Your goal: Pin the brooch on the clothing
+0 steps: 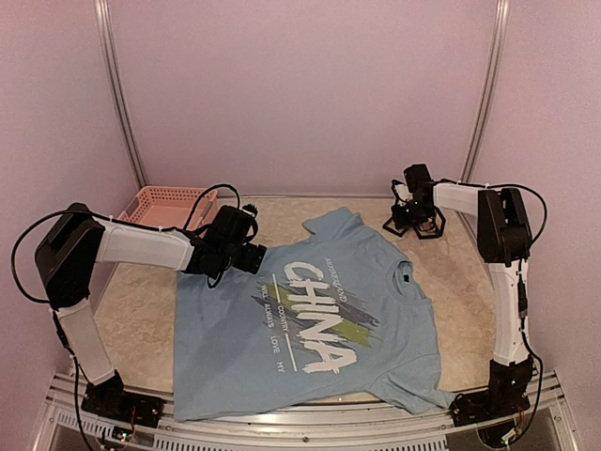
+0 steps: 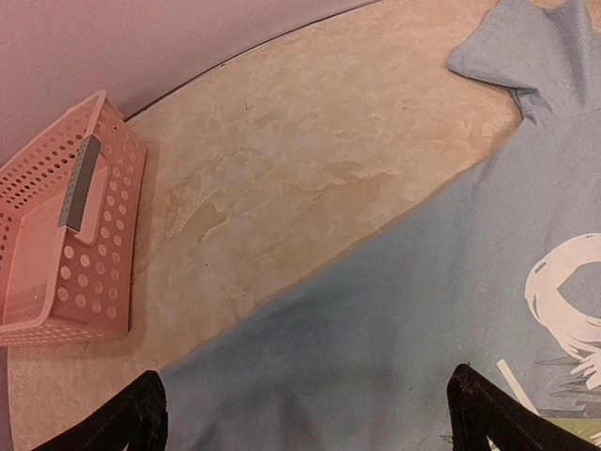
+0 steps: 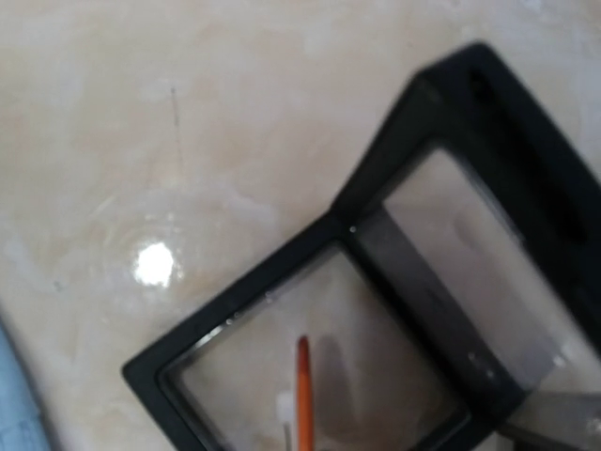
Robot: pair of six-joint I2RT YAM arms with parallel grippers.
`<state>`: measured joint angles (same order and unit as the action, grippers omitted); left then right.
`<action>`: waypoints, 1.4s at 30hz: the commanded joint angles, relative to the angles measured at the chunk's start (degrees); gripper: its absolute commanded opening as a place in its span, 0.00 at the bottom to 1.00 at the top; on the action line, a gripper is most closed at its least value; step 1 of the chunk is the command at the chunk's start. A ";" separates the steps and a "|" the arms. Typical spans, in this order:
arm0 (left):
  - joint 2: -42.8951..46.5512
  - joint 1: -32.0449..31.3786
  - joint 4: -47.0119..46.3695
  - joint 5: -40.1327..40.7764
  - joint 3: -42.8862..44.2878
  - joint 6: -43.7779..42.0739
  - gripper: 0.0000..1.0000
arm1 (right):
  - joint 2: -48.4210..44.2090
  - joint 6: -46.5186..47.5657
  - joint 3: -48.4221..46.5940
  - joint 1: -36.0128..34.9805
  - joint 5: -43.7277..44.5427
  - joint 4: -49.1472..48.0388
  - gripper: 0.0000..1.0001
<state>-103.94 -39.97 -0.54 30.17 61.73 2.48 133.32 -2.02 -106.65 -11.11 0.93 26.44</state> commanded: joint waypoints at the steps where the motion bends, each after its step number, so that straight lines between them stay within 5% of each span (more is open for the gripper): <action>1: 0.00 -0.11 0.36 -0.38 -0.30 -0.46 0.99 | -2.35 -0.14 0.39 0.48 1.51 2.22 0.00; 13: 10.87 -1.47 -5.13 -5.69 -5.02 -2.37 0.99 | -17.04 11.78 -0.76 -4.62 -11.45 7.19 0.00; 19: 20.35 -5.45 -6.97 -13.44 -5.76 -7.57 0.99 | -27.33 16.98 -1.82 -11.57 -29.06 13.74 0.00; 24: 28.01 -9.37 -5.45 -31.92 -2.33 -9.92 0.99 | -36.10 18.59 -2.52 -22.35 -53.30 11.02 0.00; 27: 33.13 -11.12 -7.98 -42.22 -1.86 -9.78 0.98 | -40.71 14.90 1.75 -26.61 -59.13 1.89 0.00; 34: 39.38 -13.90 -13.07 -43.75 0.01 -9.50 0.78 | -48.21 4.43 12.62 -29.85 -62.58 -17.43 0.00; 40: 34.66 -15.62 -8.05 -44.02 8.97 -8.87 0.70 | -48.73 4.02 13.22 -31.39 -61.84 -18.70 0.00; 42: 33.40 -15.73 -7.55 -43.38 10.56 -8.22 0.57 | -48.60 4.58 12.81 -31.59 -61.49 -17.75 0.00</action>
<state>-67.64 -55.22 -10.66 -12.32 68.75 -6.17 85.14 3.49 -93.65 -41.58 -59.29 11.00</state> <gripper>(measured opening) 0.660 0.006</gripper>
